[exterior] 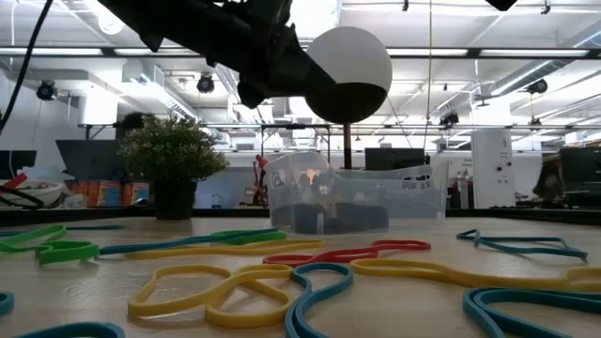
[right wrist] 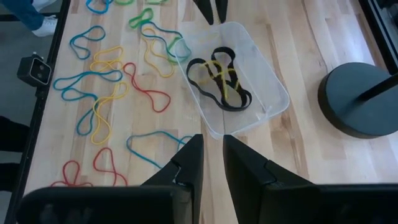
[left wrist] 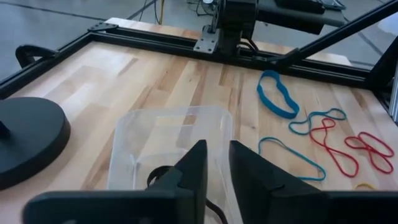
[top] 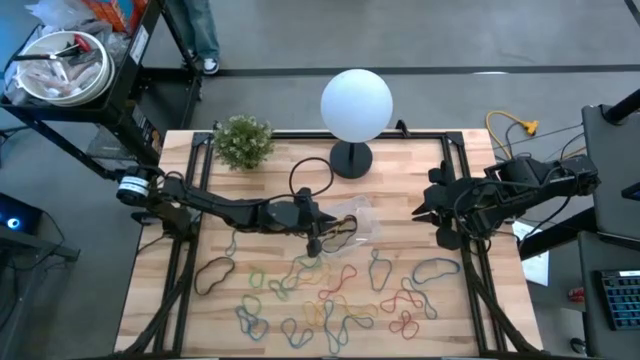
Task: Pick and place rubber bands into bin
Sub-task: Put the blue rubber band into the transparent bin
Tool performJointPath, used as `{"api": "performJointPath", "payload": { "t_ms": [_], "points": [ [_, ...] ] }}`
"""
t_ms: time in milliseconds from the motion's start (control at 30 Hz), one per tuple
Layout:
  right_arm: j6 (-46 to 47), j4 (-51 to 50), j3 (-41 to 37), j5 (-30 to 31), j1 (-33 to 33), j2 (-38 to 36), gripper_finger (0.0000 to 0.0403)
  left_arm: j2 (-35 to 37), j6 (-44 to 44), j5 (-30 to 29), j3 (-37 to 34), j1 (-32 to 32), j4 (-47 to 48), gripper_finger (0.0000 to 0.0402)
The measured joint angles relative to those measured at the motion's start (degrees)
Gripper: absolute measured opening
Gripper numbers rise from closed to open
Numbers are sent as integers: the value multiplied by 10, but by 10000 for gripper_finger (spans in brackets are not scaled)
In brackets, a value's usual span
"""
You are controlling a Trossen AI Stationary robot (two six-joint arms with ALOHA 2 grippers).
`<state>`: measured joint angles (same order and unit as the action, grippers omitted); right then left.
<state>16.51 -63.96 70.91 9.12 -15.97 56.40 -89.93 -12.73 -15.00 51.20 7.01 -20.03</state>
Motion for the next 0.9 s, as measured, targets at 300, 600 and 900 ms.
{"api": "performJointPath", "payload": {
  "t_ms": [300, 600, 900],
  "points": [
    [10, -16, -23, -1, 0, 0, 57, 34, -33, 101, 1, 1, 52, 79],
    [46, -28, -127, -91, 0, -5, 56, 132, -81, 123, -1, 10, 204, 79],
    [61, -8, -270, -191, -1, -8, 56, 189, -81, 120, -9, 15, 214, 79]
  ]
}}
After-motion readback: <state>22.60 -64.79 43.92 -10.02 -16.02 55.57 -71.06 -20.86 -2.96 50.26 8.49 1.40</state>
